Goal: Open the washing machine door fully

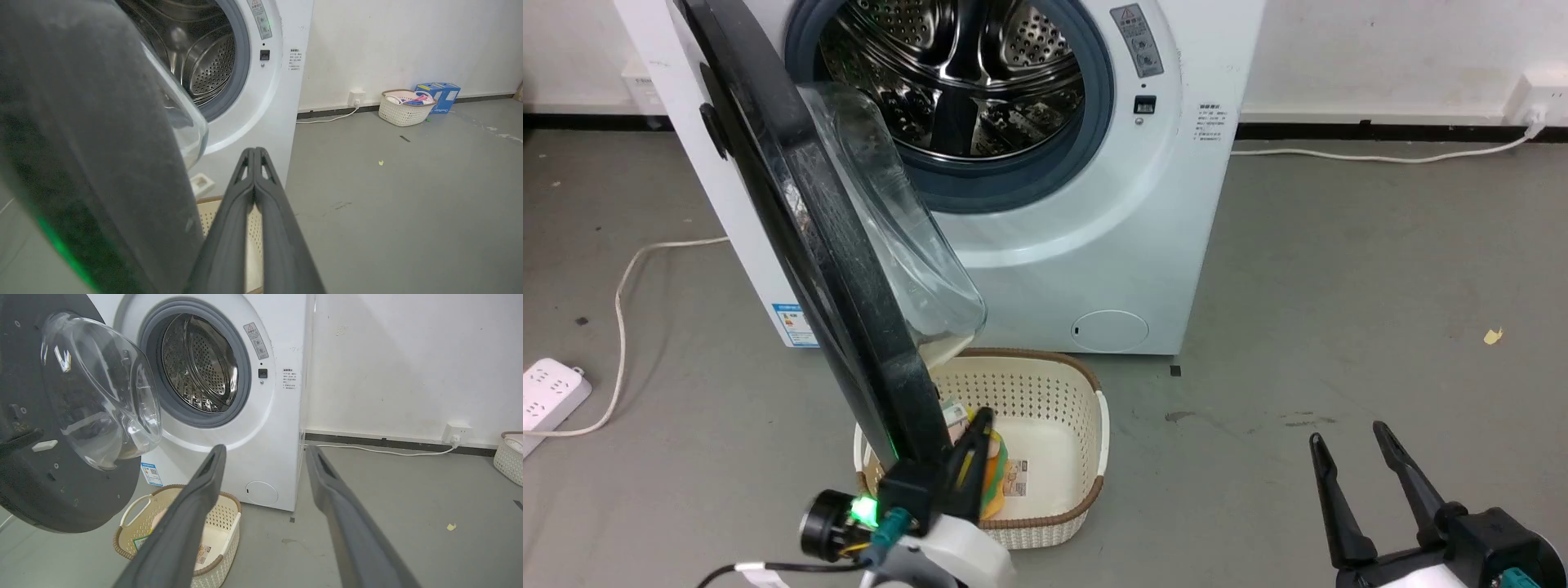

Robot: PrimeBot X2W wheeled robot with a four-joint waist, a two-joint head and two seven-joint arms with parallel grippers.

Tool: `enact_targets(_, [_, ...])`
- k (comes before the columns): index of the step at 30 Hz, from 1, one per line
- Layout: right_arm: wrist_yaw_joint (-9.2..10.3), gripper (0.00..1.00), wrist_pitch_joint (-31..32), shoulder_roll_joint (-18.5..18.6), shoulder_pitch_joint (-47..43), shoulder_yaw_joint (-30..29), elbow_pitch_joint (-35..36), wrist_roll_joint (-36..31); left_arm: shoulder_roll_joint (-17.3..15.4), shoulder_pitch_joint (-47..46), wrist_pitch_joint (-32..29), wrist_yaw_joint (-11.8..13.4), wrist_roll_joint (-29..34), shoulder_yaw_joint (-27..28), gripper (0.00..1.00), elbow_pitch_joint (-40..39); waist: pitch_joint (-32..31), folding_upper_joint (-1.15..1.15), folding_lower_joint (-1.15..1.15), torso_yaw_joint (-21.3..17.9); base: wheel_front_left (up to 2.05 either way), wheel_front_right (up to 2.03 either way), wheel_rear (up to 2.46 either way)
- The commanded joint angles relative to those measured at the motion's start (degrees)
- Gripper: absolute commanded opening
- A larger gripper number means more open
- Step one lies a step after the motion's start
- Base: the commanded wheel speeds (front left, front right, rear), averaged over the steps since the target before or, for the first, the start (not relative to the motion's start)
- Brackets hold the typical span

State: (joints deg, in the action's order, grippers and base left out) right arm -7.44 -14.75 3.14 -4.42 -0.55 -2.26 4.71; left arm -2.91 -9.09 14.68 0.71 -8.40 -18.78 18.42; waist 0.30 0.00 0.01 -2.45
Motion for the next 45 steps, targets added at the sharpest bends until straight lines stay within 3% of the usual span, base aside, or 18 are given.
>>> enact_targets(1, [-0.05, 1.00, -0.2, -0.3, 0.6, 0.1, -0.1, 0.2, -0.2, -1.2, 0.2, 0.3, -0.3, 0.4, 0.00, 0.2, 0.2, 0.00, -0.01, 0.1, 0.00, 0.00, 0.00])
enact_targets(10, [-0.05, 1.00, -0.2, -0.3, 0.7, 0.2, -0.4, 0.1, -0.5, -2.5, 0.3, 1.4, -0.9, 4.2, 0.00, -0.1, 1.6, 0.00, -0.01, 4.1, 0.00, 0.00, 0.00])
enact_targets(21, [-0.05, 1.00, -0.2, -0.3, 0.6, 1.5, -0.8, -0.6, -0.8, 1.3, 0.3, 2.0, -1.0, 8.3, 0.00, -3.3, 1.3, 0.00, -0.01, 14.7, 0.00, 0.00, 0.00])
enact_targets(31, [-0.05, 1.00, -0.2, 0.4, 1.8, 3.6, -1.0, -2.7, -2.5, -1.5, 0.3, 1.8, -1.9, 14.5, 0.00, -4.1, 5.6, 0.00, -0.01, 22.4, 0.00, 0.00, 0.00])
enact_targets(45, [-0.05, 1.00, 3.4, 6.1, 5.9, 4.6, 3.7, -3.8, -7.7, -11.1, 0.3, -0.3, -5.1, 27.0, 0.00, -0.6, 17.1, 0.00, -0.01, 24.6, 0.00, 0.00, 0.00])
